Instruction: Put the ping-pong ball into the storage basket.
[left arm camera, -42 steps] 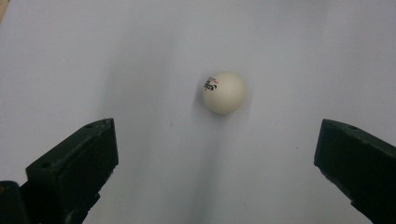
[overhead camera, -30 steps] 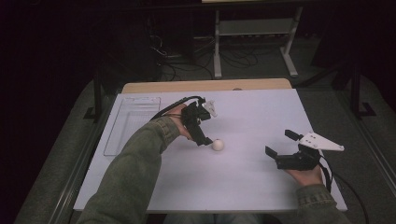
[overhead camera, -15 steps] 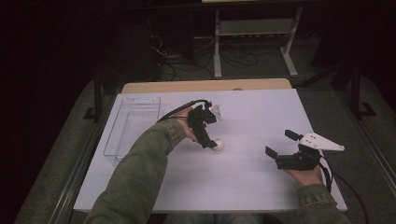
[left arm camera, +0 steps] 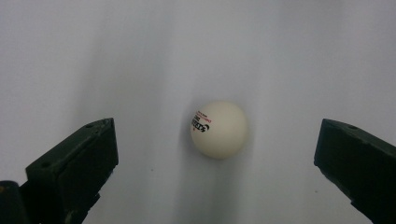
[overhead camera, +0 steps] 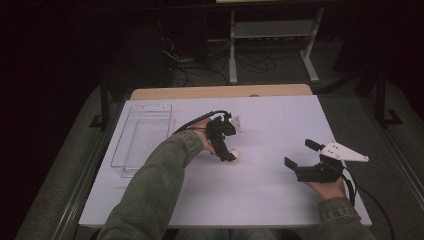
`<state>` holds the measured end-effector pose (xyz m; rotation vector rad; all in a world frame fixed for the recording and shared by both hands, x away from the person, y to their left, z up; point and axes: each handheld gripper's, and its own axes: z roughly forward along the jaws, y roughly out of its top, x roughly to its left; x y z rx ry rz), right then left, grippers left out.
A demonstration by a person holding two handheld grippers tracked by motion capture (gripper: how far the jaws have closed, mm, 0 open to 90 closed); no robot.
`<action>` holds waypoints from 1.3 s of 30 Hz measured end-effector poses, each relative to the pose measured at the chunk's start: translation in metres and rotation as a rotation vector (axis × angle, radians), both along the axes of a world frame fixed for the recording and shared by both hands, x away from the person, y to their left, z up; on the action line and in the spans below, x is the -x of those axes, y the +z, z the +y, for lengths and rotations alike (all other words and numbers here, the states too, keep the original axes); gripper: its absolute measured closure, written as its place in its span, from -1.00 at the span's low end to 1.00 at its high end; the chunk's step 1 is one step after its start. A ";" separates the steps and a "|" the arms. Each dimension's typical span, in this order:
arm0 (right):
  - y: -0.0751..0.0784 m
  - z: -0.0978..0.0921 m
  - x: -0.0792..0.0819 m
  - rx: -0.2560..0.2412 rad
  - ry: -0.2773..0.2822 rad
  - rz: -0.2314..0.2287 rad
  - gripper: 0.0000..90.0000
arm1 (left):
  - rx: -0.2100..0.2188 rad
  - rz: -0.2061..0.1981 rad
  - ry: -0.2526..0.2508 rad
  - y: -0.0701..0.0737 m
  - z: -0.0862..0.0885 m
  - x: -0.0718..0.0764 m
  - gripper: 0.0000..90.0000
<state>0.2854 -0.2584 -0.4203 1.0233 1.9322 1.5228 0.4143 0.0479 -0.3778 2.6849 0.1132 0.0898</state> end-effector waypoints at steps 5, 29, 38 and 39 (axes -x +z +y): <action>0.000 0.000 0.000 0.001 0.000 0.001 -1.00 | 0.003 0.009 -0.002 -0.008 -0.003 -0.001 -1.00; -0.001 -0.001 0.000 0.000 0.002 0.007 -1.00 | 0.006 0.024 -0.008 -0.027 -0.008 -0.006 -1.00; -0.001 -0.001 0.000 0.003 0.002 0.006 -1.00 | 0.024 0.017 0.000 -0.029 -0.006 -0.006 -0.74; -0.001 -0.001 0.000 0.002 0.002 0.006 -1.00 | 0.024 0.020 -0.002 -0.030 -0.006 -0.007 -0.68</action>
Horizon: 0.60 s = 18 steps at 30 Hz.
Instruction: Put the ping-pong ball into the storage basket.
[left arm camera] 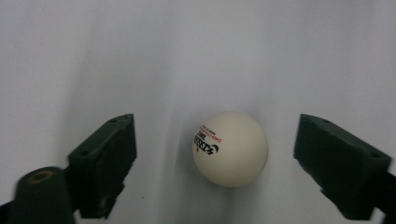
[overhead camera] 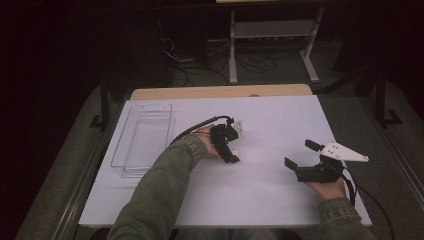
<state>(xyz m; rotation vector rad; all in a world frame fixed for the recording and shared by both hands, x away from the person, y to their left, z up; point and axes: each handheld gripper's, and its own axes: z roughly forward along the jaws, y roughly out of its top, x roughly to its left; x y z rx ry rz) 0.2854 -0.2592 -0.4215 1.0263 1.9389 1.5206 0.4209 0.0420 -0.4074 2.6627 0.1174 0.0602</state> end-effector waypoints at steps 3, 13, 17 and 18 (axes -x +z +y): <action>0.000 0.000 0.000 -0.001 0.000 -0.001 -1.00 | -0.001 0.009 0.002 -0.001 0.001 0.000 -0.65; 0.000 0.000 0.000 0.002 0.000 0.001 -1.00 | 0.002 0.010 -0.015 -0.004 0.001 0.002 -0.40; 0.000 0.000 0.000 0.004 0.001 0.001 -1.00 | 0.007 0.017 -0.016 -0.005 0.000 0.002 -0.29; 0.000 0.000 0.000 0.003 0.000 0.001 -1.00 | 0.004 0.020 -0.018 -0.006 -0.001 0.002 -0.29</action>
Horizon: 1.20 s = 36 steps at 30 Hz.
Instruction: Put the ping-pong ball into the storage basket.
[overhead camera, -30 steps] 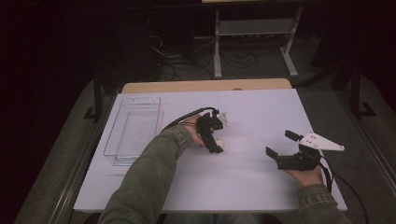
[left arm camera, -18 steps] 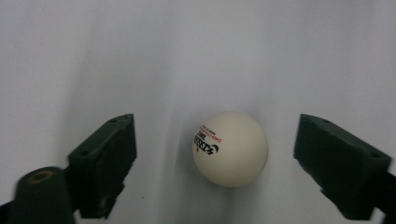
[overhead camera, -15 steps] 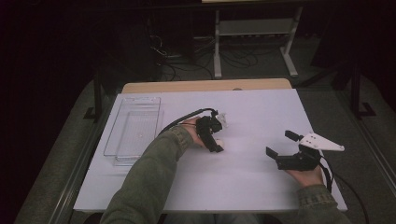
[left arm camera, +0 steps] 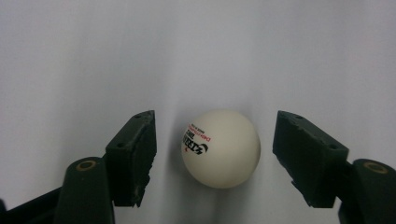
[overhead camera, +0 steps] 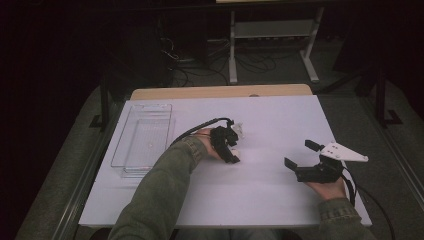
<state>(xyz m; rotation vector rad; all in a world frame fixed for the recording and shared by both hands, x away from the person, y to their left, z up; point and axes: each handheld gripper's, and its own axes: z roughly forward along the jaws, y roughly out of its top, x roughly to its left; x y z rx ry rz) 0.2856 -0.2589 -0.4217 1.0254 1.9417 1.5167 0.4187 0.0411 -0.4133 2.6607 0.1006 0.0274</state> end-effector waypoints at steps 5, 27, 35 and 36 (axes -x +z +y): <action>0.000 0.000 0.000 -0.001 0.000 0.000 -1.00 | -0.018 0.003 -0.003 -0.002 -0.001 0.001 -0.21; 0.000 0.001 0.000 0.008 0.003 -0.002 -1.00 | -0.001 -0.011 -0.028 0.004 -0.003 0.006 0.12; 0.000 0.002 0.000 0.011 0.003 -0.003 -1.00 | 0.018 -0.021 -0.023 0.015 0.001 0.010 0.12; 0.000 0.002 0.000 0.011 0.003 -0.003 -1.00 | 0.018 -0.022 -0.024 0.017 0.002 0.010 0.12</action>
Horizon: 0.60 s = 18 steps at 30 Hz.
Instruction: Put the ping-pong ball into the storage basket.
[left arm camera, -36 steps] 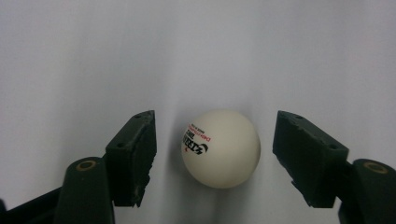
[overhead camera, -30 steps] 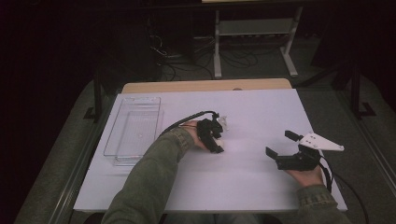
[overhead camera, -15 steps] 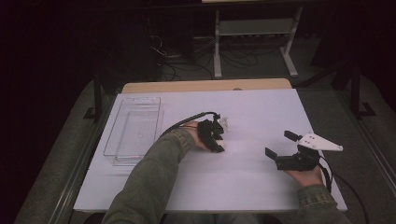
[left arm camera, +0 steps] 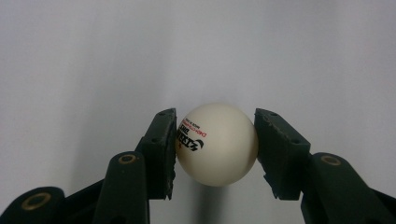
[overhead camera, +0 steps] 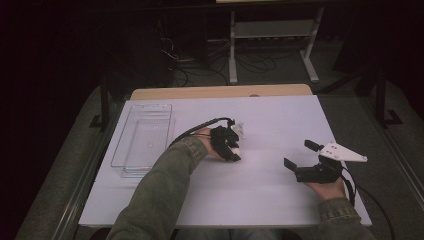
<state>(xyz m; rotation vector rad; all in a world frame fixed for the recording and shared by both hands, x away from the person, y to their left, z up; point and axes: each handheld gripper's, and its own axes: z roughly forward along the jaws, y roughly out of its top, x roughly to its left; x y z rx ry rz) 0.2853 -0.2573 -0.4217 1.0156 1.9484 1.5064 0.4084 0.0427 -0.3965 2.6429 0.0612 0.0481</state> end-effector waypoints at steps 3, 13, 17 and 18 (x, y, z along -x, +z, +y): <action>0.000 0.000 0.000 0.002 0.001 0.000 -1.00 | 0.008 -0.007 0.004 0.005 0.003 0.002 0.12; 0.000 0.002 0.000 0.006 0.001 0.004 -1.00 | 0.015 -0.028 0.013 0.022 0.011 0.005 0.12; 0.000 0.002 0.000 0.006 0.000 0.004 -1.00 | 0.017 -0.035 0.015 0.028 0.014 0.006 0.12; 0.000 0.002 0.000 0.006 0.000 0.004 -1.00 | 0.018 -0.035 0.015 0.029 0.014 0.006 0.12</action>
